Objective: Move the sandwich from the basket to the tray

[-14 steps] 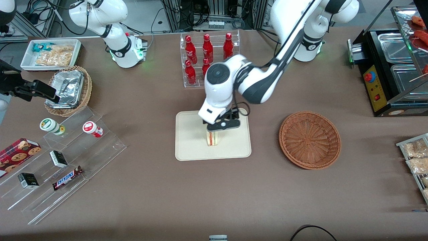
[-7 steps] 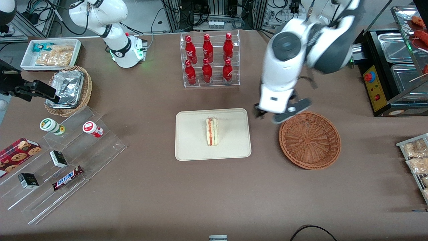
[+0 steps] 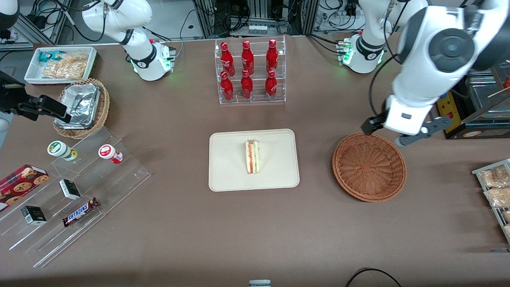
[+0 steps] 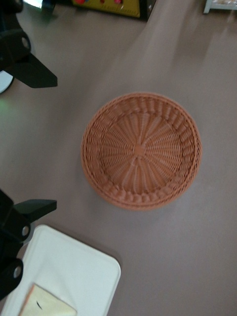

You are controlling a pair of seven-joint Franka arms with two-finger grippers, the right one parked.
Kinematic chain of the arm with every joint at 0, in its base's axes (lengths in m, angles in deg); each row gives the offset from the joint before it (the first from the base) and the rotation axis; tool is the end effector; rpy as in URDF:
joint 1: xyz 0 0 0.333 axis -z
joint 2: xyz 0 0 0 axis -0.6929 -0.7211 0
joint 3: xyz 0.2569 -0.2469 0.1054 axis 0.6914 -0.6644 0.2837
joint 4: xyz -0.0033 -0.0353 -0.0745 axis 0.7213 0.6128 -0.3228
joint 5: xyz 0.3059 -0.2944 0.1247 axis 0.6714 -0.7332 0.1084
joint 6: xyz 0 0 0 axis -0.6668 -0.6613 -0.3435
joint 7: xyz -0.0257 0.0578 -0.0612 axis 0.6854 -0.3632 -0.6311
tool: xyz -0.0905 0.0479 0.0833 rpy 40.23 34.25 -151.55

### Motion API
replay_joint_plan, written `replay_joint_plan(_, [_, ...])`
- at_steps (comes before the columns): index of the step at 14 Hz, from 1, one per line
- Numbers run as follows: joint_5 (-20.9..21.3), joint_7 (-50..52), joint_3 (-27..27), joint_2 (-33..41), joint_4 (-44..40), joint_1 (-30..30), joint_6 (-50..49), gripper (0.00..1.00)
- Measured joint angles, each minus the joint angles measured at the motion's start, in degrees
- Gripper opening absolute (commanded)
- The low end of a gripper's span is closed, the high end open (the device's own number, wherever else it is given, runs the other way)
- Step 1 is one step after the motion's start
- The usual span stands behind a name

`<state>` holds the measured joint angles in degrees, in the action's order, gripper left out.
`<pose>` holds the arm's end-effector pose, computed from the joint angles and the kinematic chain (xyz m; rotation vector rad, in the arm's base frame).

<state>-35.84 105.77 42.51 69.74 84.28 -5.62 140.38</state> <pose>0.5963 -0.1633 0.5737 -2.9633 -0.5315 0.1138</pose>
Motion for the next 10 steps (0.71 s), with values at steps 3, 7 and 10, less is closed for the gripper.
replay_joint_plan(3, [-0.16, -8.2, 4.71, 2.5, -0.01, -0.04, -2.47, 1.0])
replay_joint_plan(7, [-0.26, -10.6, 6.51, 4.47, 0.01, -0.02, -2.66, 1.0])
replay_joint_plan(10, [-0.26, -10.61, 6.14, 5.07, 0.01, -1.0, -2.74, 1.0])
